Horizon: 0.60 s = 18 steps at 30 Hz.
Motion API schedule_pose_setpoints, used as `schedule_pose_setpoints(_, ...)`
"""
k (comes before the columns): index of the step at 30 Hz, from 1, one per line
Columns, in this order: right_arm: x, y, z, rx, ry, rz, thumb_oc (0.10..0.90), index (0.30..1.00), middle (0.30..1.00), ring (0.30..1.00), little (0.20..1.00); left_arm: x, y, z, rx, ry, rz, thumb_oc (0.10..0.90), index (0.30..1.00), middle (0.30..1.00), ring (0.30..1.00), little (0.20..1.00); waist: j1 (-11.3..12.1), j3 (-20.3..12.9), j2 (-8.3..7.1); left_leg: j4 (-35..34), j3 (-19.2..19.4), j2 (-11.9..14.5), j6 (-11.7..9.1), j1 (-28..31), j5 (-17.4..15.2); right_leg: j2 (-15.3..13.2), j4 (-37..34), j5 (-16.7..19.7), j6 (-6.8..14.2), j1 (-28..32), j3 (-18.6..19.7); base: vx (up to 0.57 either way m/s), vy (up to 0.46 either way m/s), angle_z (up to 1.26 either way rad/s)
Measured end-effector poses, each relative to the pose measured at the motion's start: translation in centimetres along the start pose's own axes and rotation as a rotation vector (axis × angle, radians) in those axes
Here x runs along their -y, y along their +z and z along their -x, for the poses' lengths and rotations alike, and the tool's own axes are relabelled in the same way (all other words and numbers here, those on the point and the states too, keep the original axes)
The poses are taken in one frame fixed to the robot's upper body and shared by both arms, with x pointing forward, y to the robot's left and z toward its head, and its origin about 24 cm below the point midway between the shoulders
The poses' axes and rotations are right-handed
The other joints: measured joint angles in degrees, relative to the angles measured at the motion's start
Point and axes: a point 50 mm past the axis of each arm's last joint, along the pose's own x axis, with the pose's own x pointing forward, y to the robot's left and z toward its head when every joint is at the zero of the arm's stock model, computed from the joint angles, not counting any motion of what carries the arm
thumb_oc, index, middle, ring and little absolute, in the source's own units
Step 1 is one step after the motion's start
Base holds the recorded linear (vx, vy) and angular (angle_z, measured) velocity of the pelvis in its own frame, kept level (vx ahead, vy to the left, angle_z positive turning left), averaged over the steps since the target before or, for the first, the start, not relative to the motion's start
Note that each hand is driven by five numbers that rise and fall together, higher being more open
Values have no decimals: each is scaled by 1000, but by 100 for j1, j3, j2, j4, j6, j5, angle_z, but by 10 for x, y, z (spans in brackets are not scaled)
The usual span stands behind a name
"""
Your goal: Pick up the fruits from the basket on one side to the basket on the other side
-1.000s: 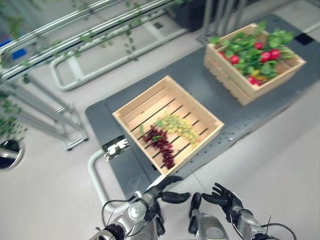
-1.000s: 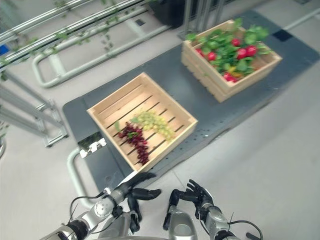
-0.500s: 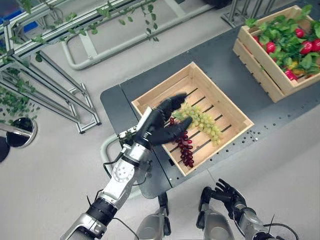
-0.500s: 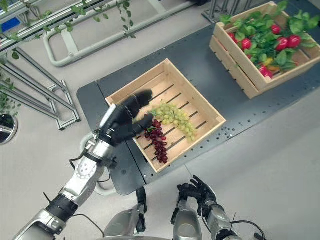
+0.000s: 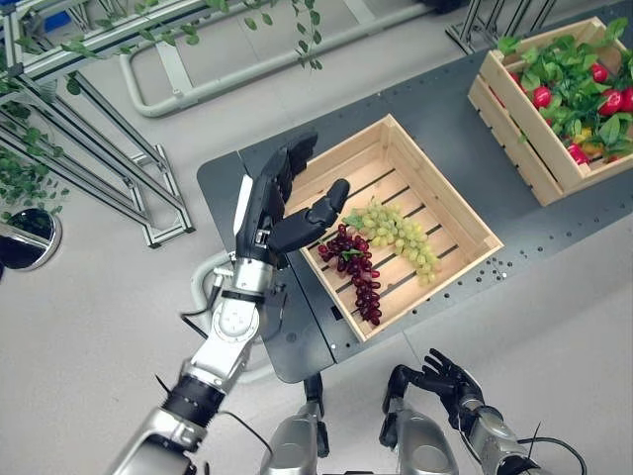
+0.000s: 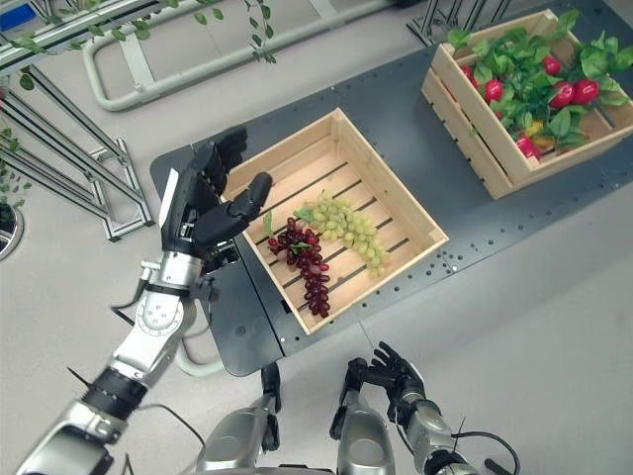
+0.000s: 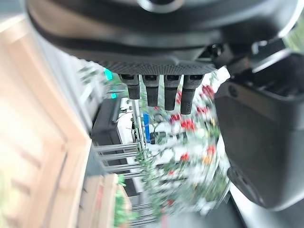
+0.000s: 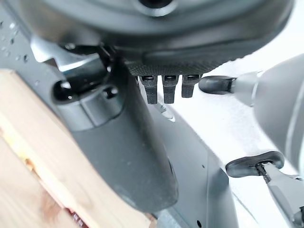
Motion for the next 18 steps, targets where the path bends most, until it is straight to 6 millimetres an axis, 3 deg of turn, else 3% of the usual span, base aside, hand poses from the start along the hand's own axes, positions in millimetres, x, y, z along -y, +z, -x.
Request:
schedule_pose_setpoints(4,-17,39,-11,130,62,-13,800,900,900,900,900,-14,24,-47,192,-71,-360,800,900,900,900,900,-49,536,-92,536,142,8,12,-463,-141,-100,615,-138,-69,-574,190,-104,82,-14)
schedule_pose_setpoints(5,-18,42,-13,141,68,-11,800,900,900,900,900,-14,24,-50,198,-83,-397,800,900,900,900,900,-57,551,-105,616,155,11,12,-533,-176,-120,731,-179,-74,-672,212,-115,122,-20)
schedule_pose_setpoints(8,-24,69,-15,231,109,-30,800,900,900,900,900,-9,11,-61,209,-234,-734,800,900,900,900,900,-173,640,-146,1538,266,39,22,-1101,-586,-333,1809,-624,-117,-1364,398,-83,99,-14)
schedule_pose_setpoints(11,-24,84,-14,294,123,-41,800,900,900,900,900,-6,3,-61,221,-316,-894,800,900,900,900,900,-328,650,-157,2115,280,79,15,-1489,-813,-437,2399,-867,-155,-1781,526,-75,75,-4)
schedule_pose_setpoints(18,-24,123,-9,427,159,3,800,900,900,900,900,-11,8,-88,333,-466,-1304,800,900,900,900,900,-498,675,-169,3251,276,322,-3,-2674,-1129,-432,3293,-1086,-324,-2900,691,-65,32,-5)
